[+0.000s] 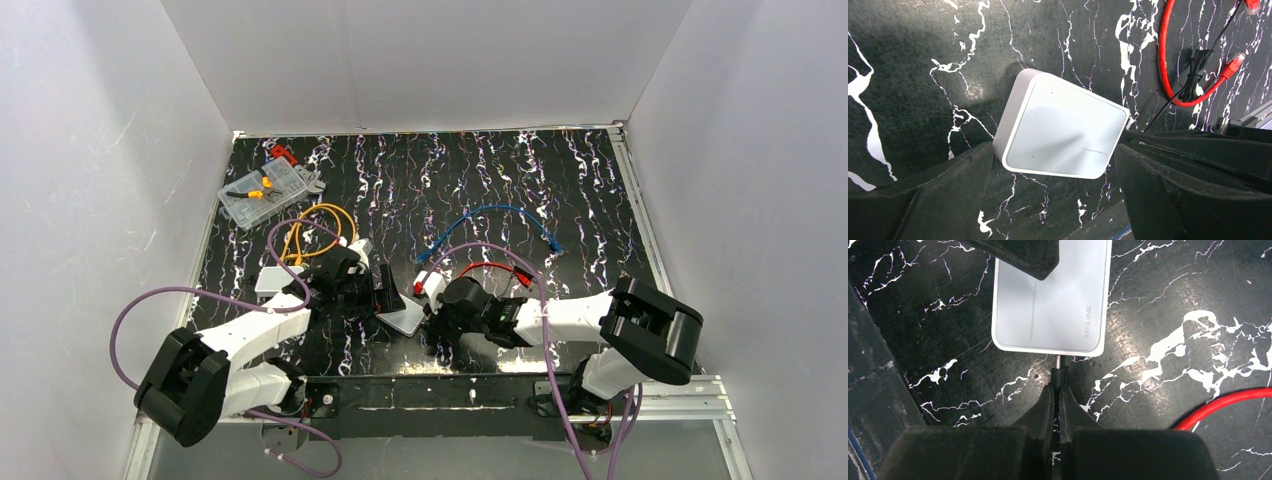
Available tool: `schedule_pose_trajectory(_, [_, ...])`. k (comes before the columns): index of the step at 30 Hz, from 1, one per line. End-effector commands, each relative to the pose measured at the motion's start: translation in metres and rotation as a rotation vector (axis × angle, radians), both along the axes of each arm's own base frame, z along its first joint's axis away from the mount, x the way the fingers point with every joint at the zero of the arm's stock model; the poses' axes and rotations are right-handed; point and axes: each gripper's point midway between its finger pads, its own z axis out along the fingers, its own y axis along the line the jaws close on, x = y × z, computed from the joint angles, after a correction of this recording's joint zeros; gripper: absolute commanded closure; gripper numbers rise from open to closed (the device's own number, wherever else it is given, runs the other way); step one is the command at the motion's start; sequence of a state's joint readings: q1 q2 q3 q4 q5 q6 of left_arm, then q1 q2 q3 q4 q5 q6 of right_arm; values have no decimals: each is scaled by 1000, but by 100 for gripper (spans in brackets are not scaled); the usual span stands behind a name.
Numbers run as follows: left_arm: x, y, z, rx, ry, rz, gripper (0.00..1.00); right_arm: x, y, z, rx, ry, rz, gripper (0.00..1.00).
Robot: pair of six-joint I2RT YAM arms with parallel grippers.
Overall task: Insert the plug into the switch port
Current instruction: Insert the power into the switch port.
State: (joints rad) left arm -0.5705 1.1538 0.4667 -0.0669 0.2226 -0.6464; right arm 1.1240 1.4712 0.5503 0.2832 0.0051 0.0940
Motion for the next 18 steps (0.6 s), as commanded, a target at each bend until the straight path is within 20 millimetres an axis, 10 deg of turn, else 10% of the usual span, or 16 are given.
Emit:
schedule_pose_trajectory(1, [-3,0,-1,-11,-2,-17,10,8,19,17,64,-30,-6,99])
schedule_pose_trajectory(18, [5,3,-2,30,-23,-20,14,12,25,21,69,-61,-1,99])
